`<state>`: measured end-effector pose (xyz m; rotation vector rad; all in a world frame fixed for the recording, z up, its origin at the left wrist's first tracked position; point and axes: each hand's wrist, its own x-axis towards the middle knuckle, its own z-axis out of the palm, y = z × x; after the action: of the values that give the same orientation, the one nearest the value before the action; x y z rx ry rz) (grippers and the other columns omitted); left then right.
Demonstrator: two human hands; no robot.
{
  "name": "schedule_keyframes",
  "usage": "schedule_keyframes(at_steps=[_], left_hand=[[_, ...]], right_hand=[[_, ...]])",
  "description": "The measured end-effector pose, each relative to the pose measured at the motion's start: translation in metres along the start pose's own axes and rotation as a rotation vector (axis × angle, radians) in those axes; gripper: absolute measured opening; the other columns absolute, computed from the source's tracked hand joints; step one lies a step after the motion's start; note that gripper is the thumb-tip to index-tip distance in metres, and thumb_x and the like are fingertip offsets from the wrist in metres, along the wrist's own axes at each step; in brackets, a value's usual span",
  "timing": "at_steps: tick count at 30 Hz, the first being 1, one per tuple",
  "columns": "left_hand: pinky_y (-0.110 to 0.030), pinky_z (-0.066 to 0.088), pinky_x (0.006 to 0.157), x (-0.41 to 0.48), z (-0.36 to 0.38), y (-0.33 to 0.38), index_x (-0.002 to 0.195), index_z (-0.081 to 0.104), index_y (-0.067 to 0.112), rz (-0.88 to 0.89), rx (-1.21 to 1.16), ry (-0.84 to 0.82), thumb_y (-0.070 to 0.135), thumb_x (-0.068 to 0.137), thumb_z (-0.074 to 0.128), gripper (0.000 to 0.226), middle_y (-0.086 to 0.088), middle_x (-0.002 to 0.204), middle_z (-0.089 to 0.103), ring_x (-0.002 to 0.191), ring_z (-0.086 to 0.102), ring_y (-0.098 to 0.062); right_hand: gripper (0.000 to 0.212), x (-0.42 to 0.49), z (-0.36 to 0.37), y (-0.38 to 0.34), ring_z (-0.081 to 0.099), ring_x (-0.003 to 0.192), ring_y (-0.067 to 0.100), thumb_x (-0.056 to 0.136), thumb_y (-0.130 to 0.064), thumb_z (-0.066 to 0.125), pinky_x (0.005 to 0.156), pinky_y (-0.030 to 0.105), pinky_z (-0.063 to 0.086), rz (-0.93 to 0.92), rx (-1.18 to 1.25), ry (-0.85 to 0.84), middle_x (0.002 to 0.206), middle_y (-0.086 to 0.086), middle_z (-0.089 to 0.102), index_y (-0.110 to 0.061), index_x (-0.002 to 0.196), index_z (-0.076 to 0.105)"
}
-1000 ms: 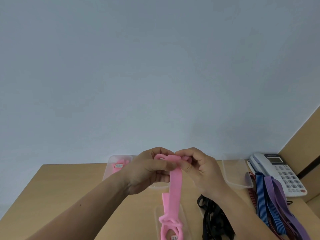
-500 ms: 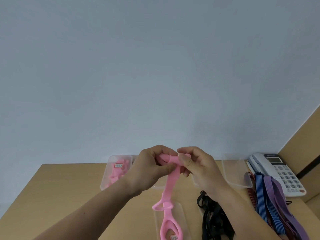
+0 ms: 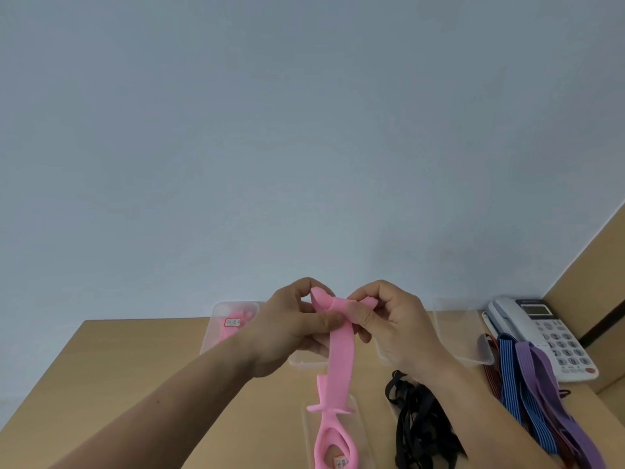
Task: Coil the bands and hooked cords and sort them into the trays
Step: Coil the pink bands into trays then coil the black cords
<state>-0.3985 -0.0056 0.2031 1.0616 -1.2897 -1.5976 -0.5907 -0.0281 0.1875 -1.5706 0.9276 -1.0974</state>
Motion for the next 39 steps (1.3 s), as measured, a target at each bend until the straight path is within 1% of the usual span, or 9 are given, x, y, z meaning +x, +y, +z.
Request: schedule_keyframes(at_steps=[3,6,11,15,18,21,27,33,39], left_hand=[[-0.036,0.056,0.067,-0.001,0.000,0.006,0.114,0.053,0.002,-0.079,-0.101,-0.049,0.011,0.080,0.072,0.041,-0.024,0.100,0.071,0.079,0.068,-0.033],[-0.034,0.055,0.064,-0.001,0.002,0.009,0.106,0.061,0.005,-0.104,-0.132,-0.054,0.019,0.079,0.073,0.033,-0.019,0.093,0.070,0.076,0.067,-0.030],[-0.038,0.058,0.070,0.001,0.001,0.008,0.101,0.063,0.002,-0.032,-0.147,0.047,0.005,0.078,0.078,0.027,-0.020,0.087,0.068,0.080,0.069,-0.034],[-0.037,0.059,0.071,0.001,-0.002,0.005,0.102,0.061,-0.003,0.058,-0.146,0.069,-0.005,0.083,0.071,0.022,-0.019,0.090,0.071,0.086,0.072,-0.041],[-0.040,0.059,0.074,0.001,-0.002,0.000,0.105,0.056,-0.003,0.140,-0.081,0.068,-0.004,0.085,0.071,0.025,-0.029,0.099,0.070,0.087,0.071,-0.047],[-0.043,0.060,0.079,0.004,-0.004,-0.004,0.113,0.057,0.007,0.169,0.054,0.149,0.001,0.081,0.077,0.038,-0.025,0.102,0.069,0.090,0.071,-0.041],[-0.034,0.059,0.073,0.004,-0.011,-0.003,0.102,0.061,-0.001,0.085,0.158,0.071,0.022,0.087,0.072,0.029,-0.014,0.092,0.076,0.084,0.072,-0.029],[-0.036,0.059,0.069,0.003,-0.015,-0.005,0.097,0.058,0.000,0.061,0.161,0.093,0.017,0.086,0.071,0.024,-0.016,0.090,0.075,0.081,0.072,-0.033],[-0.032,0.056,0.061,0.001,-0.012,-0.001,0.100,0.056,0.000,-0.026,0.024,0.042,0.015,0.079,0.072,0.030,-0.018,0.088,0.074,0.073,0.069,-0.029]], right_hand=[[0.015,0.000,-0.002,-0.002,0.059,0.053,0.016,0.082,-0.038,0.077,0.052,0.028,0.049,-0.044,-0.075,-0.007,0.070,0.004,0.067,-0.026,0.083,0.068],[0.013,-0.001,-0.004,-0.002,0.065,0.063,0.010,0.080,-0.037,0.079,0.060,0.021,0.052,-0.065,-0.117,-0.022,0.076,-0.004,0.068,-0.032,0.084,0.067],[0.017,-0.001,0.001,0.002,0.065,0.082,0.026,0.076,-0.020,0.075,0.076,0.038,0.059,-0.083,-0.076,-0.031,0.087,0.001,0.067,-0.029,0.088,0.067],[0.020,0.001,0.004,0.001,0.067,0.075,0.013,0.079,-0.017,0.073,0.067,0.025,0.054,-0.019,0.112,-0.029,0.085,-0.005,0.070,-0.020,0.098,0.067],[0.017,0.004,0.005,0.002,0.064,0.065,0.019,0.081,-0.026,0.073,0.060,0.028,0.053,0.035,0.083,-0.036,0.079,0.000,0.070,-0.021,0.097,0.067],[0.009,0.008,0.006,0.003,0.062,0.057,0.018,0.082,-0.026,0.073,0.056,0.027,0.051,0.039,0.016,-0.016,0.076,0.004,0.070,-0.026,0.090,0.068],[0.016,0.015,0.010,0.002,0.065,0.064,0.016,0.076,-0.028,0.073,0.059,0.026,0.053,-0.025,-0.032,0.011,0.083,0.000,0.071,-0.036,0.089,0.067],[0.028,0.013,0.011,0.004,0.067,0.068,0.007,0.086,-0.012,0.074,0.061,0.017,0.052,-0.074,-0.118,-0.007,0.085,-0.012,0.070,-0.039,0.093,0.067],[0.029,0.009,0.013,0.006,0.071,0.075,0.015,0.086,-0.016,0.074,0.068,0.024,0.058,-0.151,-0.195,0.010,0.089,-0.010,0.072,-0.041,0.098,0.067]])
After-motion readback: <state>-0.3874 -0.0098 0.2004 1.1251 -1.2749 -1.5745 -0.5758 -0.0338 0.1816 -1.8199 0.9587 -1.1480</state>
